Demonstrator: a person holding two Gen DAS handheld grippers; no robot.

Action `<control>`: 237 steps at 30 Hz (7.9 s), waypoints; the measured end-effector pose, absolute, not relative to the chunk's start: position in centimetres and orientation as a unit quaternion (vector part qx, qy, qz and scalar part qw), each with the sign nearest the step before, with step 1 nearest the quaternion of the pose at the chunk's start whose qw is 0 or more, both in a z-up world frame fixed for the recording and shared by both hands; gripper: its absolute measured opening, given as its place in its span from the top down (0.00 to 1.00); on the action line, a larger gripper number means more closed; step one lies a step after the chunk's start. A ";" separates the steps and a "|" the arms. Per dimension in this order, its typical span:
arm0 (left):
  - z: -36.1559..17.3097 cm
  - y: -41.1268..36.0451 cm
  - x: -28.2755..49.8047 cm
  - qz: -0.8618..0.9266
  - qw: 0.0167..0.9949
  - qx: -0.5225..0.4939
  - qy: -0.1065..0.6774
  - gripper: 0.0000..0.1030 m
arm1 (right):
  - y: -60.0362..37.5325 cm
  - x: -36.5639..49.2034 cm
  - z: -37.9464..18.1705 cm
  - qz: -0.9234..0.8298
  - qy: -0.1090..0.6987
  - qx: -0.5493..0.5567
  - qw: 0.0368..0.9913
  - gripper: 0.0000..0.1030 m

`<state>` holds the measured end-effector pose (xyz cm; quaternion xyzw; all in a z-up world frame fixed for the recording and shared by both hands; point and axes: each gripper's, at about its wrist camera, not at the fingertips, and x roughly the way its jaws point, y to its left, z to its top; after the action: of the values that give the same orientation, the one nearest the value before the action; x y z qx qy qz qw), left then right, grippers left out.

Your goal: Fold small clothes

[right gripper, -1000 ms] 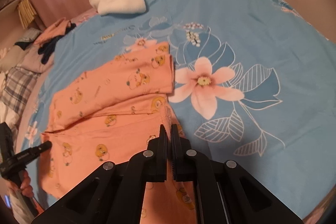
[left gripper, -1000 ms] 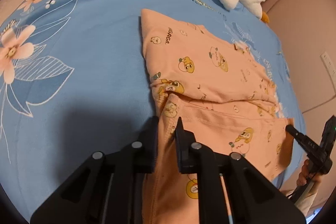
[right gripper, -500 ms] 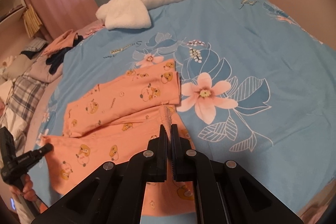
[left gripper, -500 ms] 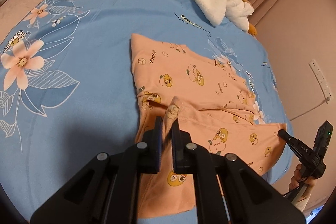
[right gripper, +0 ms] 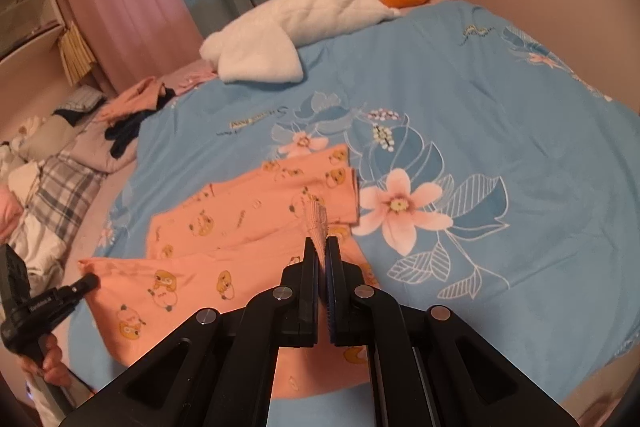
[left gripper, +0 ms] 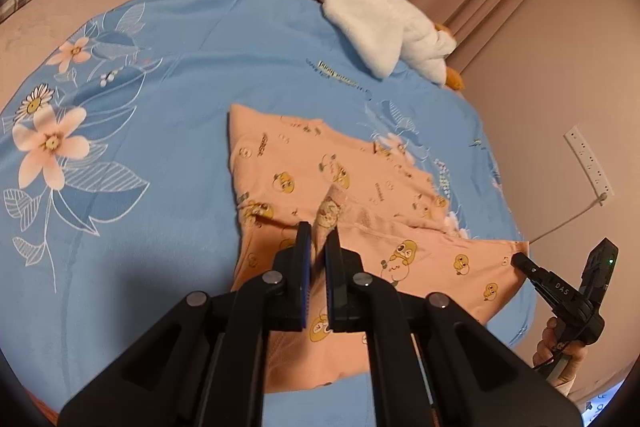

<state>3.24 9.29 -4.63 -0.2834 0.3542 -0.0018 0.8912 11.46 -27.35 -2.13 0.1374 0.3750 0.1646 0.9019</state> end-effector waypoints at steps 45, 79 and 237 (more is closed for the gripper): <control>-9.3 17.2 21.2 0.061 0.867 -0.294 0.398 0.96 | -18.7 32.7 -5.9 0.172 0.441 0.069 0.878 0.95; -12.0 17.1 21.8 0.101 0.850 -0.263 0.445 0.82 | -18.3 34.0 -9.5 0.116 0.495 0.002 0.861 0.67; -11.4 5.6 9.6 -0.070 0.811 -0.268 0.515 0.39 | -15.2 11.9 -7.6 0.276 0.489 0.082 0.823 0.61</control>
<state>9.58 5.59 -11.36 -0.2683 0.5147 -0.0698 0.8113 11.90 -15.15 -7.60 0.0823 0.4889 0.2762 0.8233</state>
